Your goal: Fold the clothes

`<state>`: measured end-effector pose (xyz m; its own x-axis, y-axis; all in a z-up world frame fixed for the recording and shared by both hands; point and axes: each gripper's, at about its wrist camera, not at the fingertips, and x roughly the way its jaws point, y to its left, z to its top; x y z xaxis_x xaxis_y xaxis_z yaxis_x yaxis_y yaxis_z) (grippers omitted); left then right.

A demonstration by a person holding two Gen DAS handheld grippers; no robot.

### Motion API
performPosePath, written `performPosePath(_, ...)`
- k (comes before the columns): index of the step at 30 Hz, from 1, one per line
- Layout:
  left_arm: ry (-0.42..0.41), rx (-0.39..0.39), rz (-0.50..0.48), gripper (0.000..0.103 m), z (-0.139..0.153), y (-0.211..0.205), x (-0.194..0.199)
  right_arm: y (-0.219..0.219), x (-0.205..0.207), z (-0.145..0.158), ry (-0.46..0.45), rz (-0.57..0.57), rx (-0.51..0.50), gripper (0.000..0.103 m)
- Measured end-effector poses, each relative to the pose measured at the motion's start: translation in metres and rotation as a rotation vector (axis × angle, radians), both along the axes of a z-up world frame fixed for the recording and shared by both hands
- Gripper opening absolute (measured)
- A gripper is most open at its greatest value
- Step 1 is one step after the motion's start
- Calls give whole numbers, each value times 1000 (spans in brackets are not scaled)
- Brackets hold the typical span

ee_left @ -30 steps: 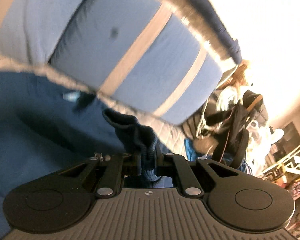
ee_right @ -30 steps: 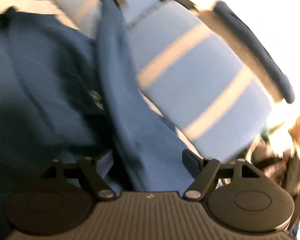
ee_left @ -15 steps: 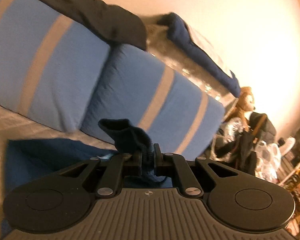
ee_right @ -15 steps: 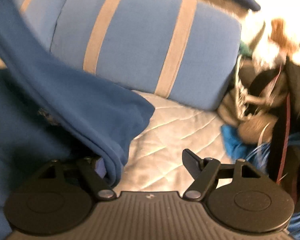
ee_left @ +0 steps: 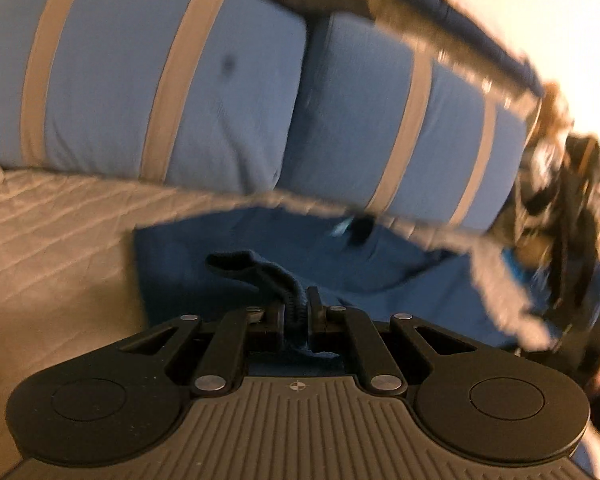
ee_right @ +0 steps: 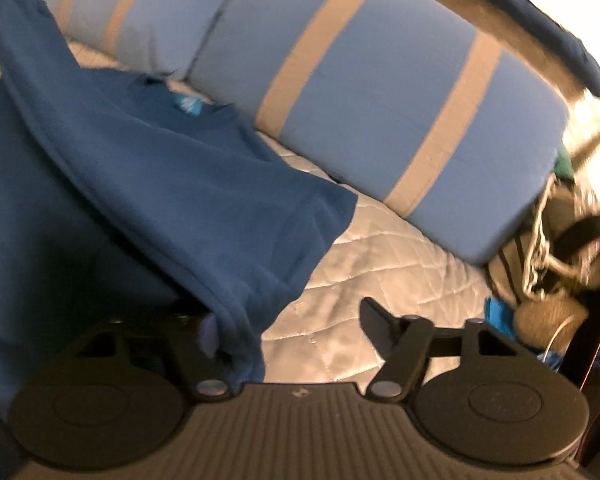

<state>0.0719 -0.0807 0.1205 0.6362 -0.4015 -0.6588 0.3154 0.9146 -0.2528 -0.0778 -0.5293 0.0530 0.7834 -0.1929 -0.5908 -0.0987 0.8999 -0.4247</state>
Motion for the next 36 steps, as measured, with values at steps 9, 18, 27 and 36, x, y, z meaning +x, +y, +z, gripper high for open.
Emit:
performPosePath(9,94,175,-71,10,-53,3,-7,20,-7,1,2,56,-74,47)
performPosePath(18,115,346,-133,12,-58,-11,-14,25,-12,-3,9,65,-89,41)
performPosePath(27,180,443,-155,35,-70,-4,-24,31,-20,3,43,107,-163,76)
performPosePath(36,107,409,-54,44,-43,22,-52,18,-31,44,6,128,44,89)
